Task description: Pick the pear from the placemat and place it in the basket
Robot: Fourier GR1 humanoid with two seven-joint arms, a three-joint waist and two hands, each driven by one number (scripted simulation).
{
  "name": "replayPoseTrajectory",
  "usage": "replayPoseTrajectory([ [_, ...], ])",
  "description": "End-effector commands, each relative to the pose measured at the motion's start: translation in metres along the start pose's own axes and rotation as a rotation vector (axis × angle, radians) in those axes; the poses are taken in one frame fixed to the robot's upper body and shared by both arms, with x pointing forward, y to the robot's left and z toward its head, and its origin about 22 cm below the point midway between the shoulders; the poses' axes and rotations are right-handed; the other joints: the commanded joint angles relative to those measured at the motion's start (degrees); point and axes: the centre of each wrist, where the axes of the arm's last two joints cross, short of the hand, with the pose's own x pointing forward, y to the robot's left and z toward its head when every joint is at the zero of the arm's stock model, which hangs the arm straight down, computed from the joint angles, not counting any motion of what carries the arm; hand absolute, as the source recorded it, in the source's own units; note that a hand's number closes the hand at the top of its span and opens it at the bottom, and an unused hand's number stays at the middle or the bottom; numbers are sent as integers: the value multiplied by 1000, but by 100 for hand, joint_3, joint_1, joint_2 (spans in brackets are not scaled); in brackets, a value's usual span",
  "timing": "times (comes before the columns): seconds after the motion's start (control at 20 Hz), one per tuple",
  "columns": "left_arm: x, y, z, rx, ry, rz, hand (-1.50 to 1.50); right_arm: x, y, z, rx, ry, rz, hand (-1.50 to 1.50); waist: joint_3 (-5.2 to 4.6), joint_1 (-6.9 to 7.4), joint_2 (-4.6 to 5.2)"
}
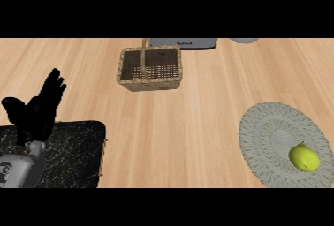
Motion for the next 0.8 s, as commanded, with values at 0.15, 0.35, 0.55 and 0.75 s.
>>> replayPoseTrajectory([
  [0.15, -6, 2, -1, 0, -4, -2, 0, -17, 35, -1, -15, 92, -64, -150, 5, 6, 3],
  [0.35, -7, 5, 4, -9, -13, 12, 0, -46, 66, -32, -20, 90, -73, -150, 8, 41, 7],
  [0.55, 5, 4, -6, -2, -16, -4, 0, -58, 92, -9, -22, 37, -90, -150, 6, 1, 1],
  [0.75, -6, 0, -3, 3, -29, 5, 0, -25, 96, -7, -73, 35, -81, -150, 6, 71, 15],
])
